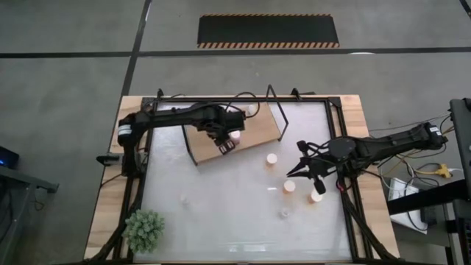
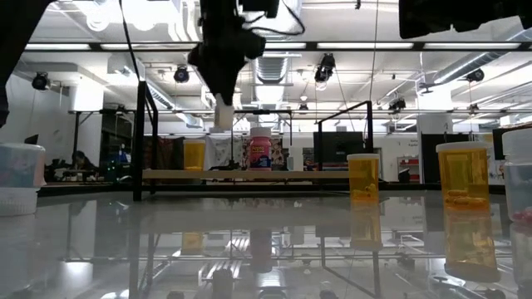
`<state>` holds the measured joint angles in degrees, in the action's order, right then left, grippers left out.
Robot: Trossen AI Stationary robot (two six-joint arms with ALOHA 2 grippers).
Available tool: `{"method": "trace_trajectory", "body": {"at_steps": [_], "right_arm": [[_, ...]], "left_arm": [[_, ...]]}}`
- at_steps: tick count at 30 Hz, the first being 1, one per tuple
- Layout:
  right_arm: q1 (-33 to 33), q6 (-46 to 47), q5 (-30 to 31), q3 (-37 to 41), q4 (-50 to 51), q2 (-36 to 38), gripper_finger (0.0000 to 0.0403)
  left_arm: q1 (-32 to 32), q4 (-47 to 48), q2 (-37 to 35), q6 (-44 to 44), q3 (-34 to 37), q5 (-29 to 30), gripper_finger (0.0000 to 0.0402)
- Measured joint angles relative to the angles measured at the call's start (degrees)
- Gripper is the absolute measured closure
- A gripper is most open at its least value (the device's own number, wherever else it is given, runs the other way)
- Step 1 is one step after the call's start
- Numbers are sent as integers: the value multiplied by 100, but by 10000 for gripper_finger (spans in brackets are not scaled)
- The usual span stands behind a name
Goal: Pick and place medicine bottles onto shelf by color
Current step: Put the yellow pill bottle on the shelf
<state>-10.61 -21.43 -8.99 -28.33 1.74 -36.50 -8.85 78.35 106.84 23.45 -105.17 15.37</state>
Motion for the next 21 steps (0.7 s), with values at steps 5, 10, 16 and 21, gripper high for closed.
{"method": "trace_trajectory", "body": {"at_steps": [5, 10, 16, 21], "right_arm": [[0, -23, 2, 37, 105, 45, 390], [0, -22, 0, 37, 93, 36, 390], [0, -17, 0, 37, 91, 34, 390], [0, -5, 0, 39, 91, 34, 390]], "left_arm": [[-51, -184, -6, 456, 568, 121, 272], [-51, -540, -8, 777, 1004, 147, 272], [-53, -744, -13, 931, 1307, 232, 272], [-56, -767, -15, 1079, 1349, 488, 272]]}}
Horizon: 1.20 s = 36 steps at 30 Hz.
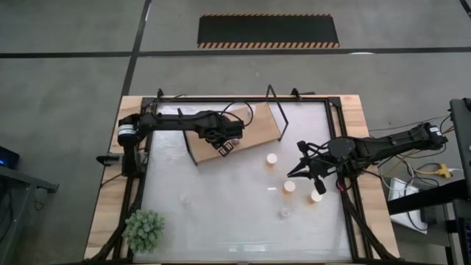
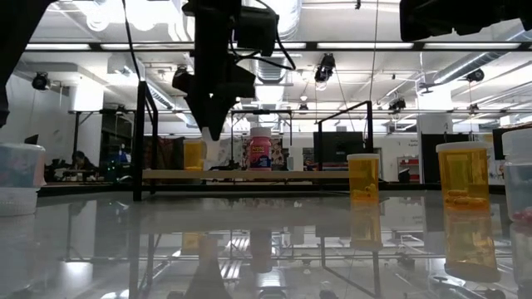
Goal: Pick and place medicine bottles onto shelf by color
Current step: Put the yellow pill bottle on the shelf
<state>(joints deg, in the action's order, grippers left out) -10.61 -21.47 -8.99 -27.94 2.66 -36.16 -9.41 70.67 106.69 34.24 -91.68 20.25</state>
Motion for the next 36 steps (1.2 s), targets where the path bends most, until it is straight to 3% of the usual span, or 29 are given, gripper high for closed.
{"method": "trace_trajectory", "body": {"at_steps": [31, 36], "right_arm": [[0, 118, -2, 11, 7, -2, 390], [0, 134, -2, 22, 11, -2, 390]], "left_arm": [[-35, -127, 7, -160, 387, 46, 265], [-35, -127, 8, -179, 374, 41, 241]]}}
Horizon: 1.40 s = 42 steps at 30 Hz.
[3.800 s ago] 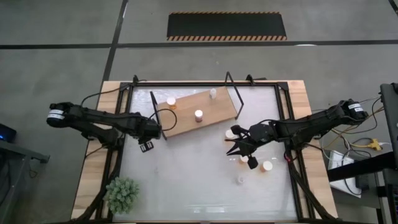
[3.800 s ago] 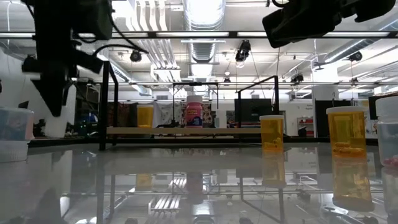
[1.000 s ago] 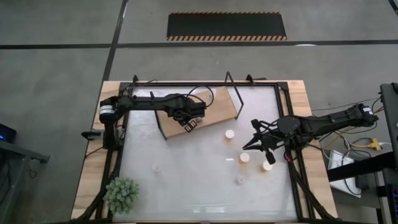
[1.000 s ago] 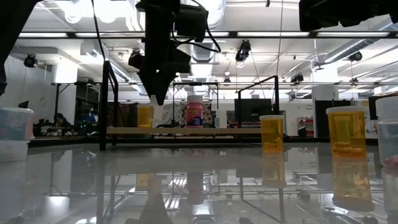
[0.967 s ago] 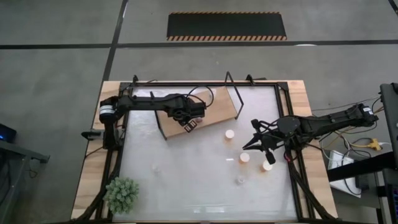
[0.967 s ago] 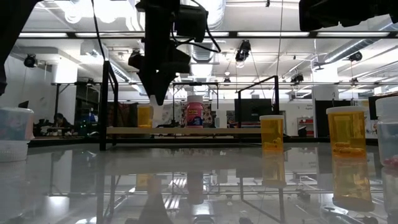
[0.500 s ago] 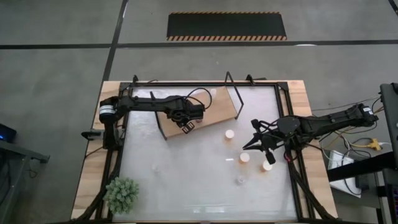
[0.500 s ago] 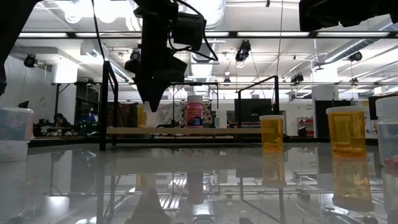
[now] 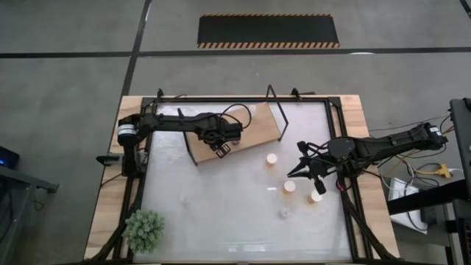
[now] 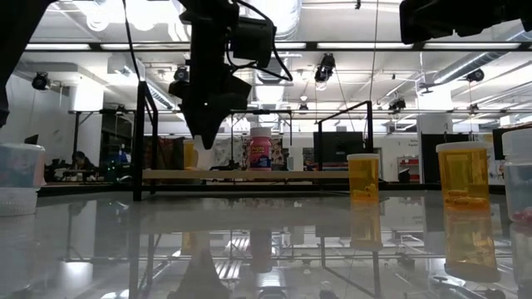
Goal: Pick and place medicine bottles onto shelf by color
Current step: Put the yellow pill bottle on the shelf
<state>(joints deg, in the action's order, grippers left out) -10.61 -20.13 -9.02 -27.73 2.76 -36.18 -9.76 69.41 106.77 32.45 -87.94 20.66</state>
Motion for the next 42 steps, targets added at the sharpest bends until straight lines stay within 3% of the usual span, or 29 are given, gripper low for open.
{"method": "trace_trajectory", "body": {"at_steps": [9, 16, 21, 27, 35, 42], "right_arm": [[0, 1, 1, 2, 3, 0, 390], [0, 1, 1, 2, 4, 0, 390], [0, 3, 0, 2, 4, -2, 390], [0, 23, 1, 2, 7, -2, 390], [-1, 17, 1, 11, 46, -2, 390], [0, 19, 2, 11, 42, -2, 390]], "left_arm": [[0, 311, 6, -42, -106, -35, 179], [0, 1016, -19, -43, -687, -65, 176], [22, 1004, -84, -636, -1106, -226, 179], [12, 755, -84, -1589, -952, -447, 236], [-14, 734, -84, -1784, -755, -386, 346], [-42, 365, -84, -1786, -590, -233, 383]]}}
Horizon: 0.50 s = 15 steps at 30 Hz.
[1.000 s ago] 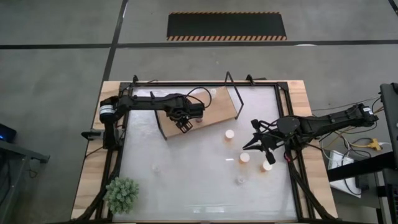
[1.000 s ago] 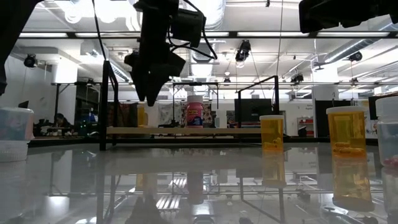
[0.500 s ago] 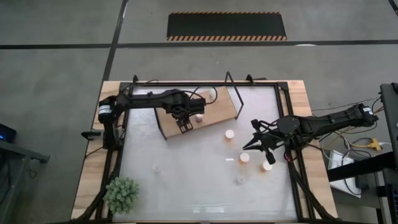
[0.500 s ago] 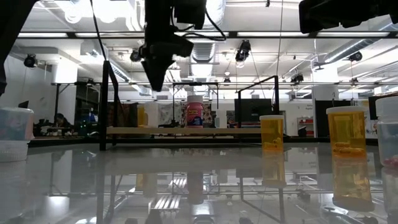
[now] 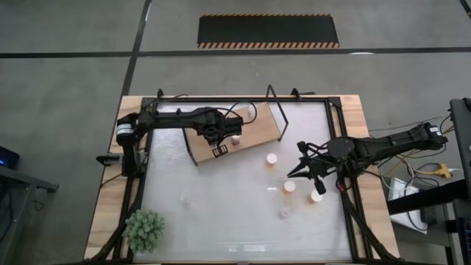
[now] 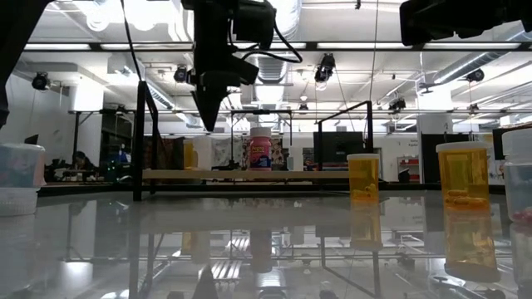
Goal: Pick and place medicine bottles onto shelf by color
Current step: Put the yellow pill bottle on the shelf
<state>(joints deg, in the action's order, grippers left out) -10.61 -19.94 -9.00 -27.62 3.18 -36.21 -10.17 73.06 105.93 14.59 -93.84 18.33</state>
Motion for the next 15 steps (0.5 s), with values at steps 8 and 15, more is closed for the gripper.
{"method": "trace_trajectory", "body": {"at_steps": [8, 15], "right_arm": [[0, 1, -1, 13, -2, 0, 390], [0, 2, -2, 13, -3, 0, 390]], "left_arm": [[0, -62, 0, 70, 196, 0, 384], [-8, -60, 0, -16, 198, 191, 385]]}}
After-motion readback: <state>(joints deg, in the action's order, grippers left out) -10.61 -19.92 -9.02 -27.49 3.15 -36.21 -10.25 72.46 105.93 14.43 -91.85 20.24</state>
